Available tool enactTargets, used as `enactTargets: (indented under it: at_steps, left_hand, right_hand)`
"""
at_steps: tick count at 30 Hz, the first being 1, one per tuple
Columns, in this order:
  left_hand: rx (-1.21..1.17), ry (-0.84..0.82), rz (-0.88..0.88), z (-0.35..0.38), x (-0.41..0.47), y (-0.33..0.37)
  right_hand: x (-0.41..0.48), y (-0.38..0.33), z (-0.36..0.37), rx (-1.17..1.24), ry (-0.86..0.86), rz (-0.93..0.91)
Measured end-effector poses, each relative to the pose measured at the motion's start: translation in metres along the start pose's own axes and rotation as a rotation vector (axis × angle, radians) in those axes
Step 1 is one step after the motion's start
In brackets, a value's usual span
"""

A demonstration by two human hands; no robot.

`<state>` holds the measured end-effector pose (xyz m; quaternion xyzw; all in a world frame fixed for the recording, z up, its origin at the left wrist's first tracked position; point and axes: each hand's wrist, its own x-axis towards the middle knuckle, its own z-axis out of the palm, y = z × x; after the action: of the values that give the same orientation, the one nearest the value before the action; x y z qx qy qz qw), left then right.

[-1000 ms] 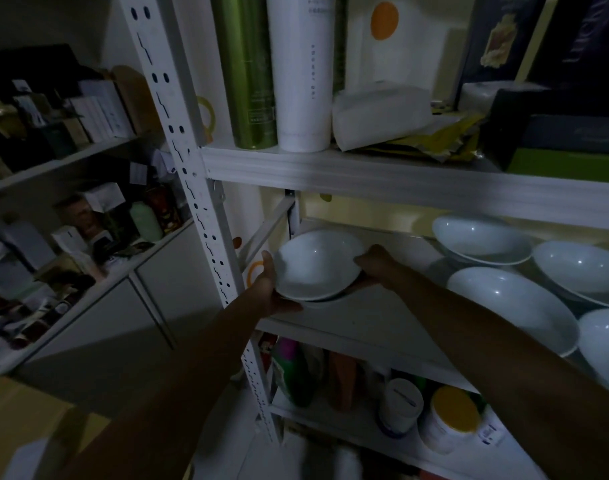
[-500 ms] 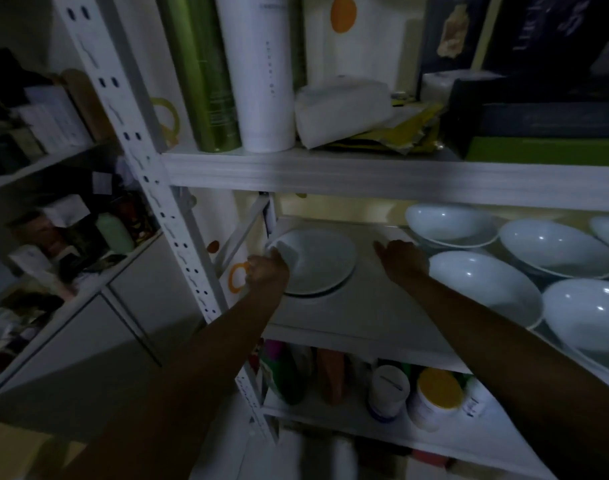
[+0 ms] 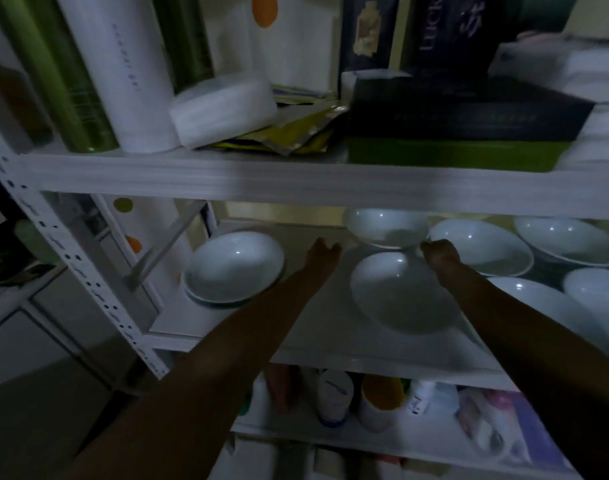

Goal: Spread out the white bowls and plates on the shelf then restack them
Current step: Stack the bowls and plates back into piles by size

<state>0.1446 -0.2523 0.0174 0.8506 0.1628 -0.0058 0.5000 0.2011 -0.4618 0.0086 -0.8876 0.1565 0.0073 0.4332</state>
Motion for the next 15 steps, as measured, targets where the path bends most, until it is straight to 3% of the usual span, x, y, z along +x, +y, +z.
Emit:
enactTargets:
  at_steps: [5,15]
  left_hand:
    - [-0.270,-0.108,-0.200,0.041,0.014,0.021]
    - [-0.367,-0.043,-0.151,0.078,0.036,0.053]
  right_hand:
    - [0.030,-0.001,-0.016,-0.030,-0.203,0.009]
    - [0.048,-0.007,-0.012,0.034,-0.446,0.034]
